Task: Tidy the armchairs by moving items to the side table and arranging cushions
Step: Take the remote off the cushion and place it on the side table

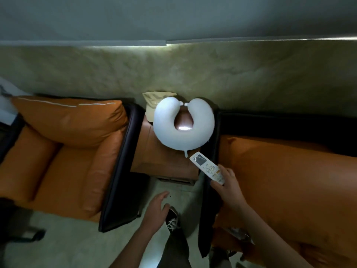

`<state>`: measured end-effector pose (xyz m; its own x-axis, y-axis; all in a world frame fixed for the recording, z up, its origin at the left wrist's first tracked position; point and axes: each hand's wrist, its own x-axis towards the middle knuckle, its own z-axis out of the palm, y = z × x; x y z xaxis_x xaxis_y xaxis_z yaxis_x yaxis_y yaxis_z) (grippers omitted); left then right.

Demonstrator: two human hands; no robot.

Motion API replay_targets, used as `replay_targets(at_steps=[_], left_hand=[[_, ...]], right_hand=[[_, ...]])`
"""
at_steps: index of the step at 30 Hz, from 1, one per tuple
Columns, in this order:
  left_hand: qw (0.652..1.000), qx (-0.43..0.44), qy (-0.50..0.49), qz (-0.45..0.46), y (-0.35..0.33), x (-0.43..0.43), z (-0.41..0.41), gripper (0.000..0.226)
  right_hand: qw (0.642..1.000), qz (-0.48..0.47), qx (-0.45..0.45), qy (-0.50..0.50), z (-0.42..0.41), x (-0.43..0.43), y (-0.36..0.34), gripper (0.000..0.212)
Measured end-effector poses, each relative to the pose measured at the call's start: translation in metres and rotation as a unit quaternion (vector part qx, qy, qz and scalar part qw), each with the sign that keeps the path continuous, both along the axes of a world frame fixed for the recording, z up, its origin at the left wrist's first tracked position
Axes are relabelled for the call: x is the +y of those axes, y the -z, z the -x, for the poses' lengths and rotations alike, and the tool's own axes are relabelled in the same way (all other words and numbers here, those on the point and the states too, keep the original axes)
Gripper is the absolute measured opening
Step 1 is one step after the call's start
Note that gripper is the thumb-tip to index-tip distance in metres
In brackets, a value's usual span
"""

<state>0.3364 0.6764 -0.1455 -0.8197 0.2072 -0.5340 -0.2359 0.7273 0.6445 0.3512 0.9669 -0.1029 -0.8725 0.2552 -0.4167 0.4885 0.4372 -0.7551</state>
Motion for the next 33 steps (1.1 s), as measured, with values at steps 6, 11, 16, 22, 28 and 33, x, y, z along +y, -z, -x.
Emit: replay_targets(at_steps=[6,11,16,22,28,33], left_hand=[[0.999,-0.008,-0.037,0.001,0.019,-0.068,0.037,0.048],[0.999,0.015,-0.038,-0.016,0.037,-0.106,0.088,0.047],[0.996,0.043,-0.048,-0.064,0.054,-0.12,0.158,0.042],[0.991,0.058,-0.069,-0.101,0.092,-0.119,0.245,0.041],[0.989,0.038,-0.062,-0.127,0.127,-0.105,0.292,0.047],[0.989,0.037,-0.058,-0.132,0.141,-0.1,0.293,0.048]], right_hand=[[0.999,-0.002,-0.003,-0.039,0.069,-0.075,0.015,0.068],[0.999,0.002,0.002,-0.041,0.121,-0.142,0.038,0.063],[1.0,0.021,0.004,-0.002,0.166,-0.196,0.075,0.067],[0.998,0.024,0.027,0.058,0.207,-0.234,0.129,0.067],[0.989,-0.046,0.065,0.128,0.231,-0.265,0.176,0.068],[0.992,-0.042,0.071,0.097,0.238,-0.284,0.19,0.079]])
